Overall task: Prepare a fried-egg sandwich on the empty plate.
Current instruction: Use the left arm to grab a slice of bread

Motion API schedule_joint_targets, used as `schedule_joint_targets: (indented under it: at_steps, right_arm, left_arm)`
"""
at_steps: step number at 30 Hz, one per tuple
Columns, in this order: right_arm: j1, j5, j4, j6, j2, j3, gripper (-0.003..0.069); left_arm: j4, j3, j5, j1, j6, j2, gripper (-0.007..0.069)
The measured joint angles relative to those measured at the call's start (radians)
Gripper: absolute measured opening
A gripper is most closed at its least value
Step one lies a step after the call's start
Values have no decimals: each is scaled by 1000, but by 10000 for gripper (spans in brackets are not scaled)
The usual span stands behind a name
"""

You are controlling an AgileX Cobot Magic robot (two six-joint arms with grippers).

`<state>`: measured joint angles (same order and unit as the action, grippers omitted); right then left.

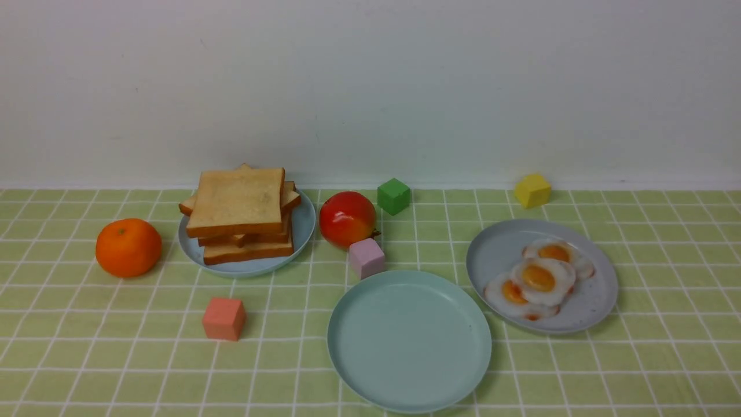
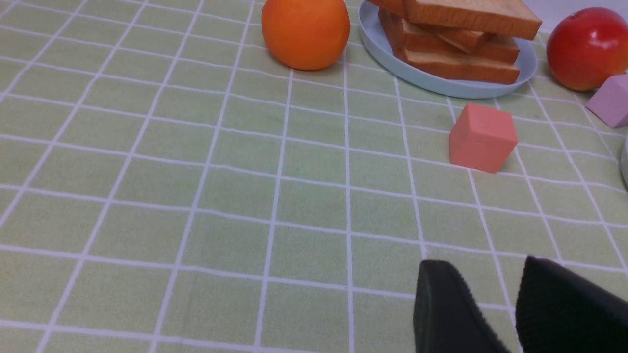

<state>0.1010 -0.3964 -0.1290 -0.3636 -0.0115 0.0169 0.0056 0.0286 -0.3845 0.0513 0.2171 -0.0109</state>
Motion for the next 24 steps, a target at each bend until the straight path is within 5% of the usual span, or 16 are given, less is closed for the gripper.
schedule_joint_targets:
  at_steps: [24]
  right_arm:
    - [0, 93, 0, 0, 0, 10, 239]
  left_arm:
    - [0, 0, 43, 0, 0, 0, 238]
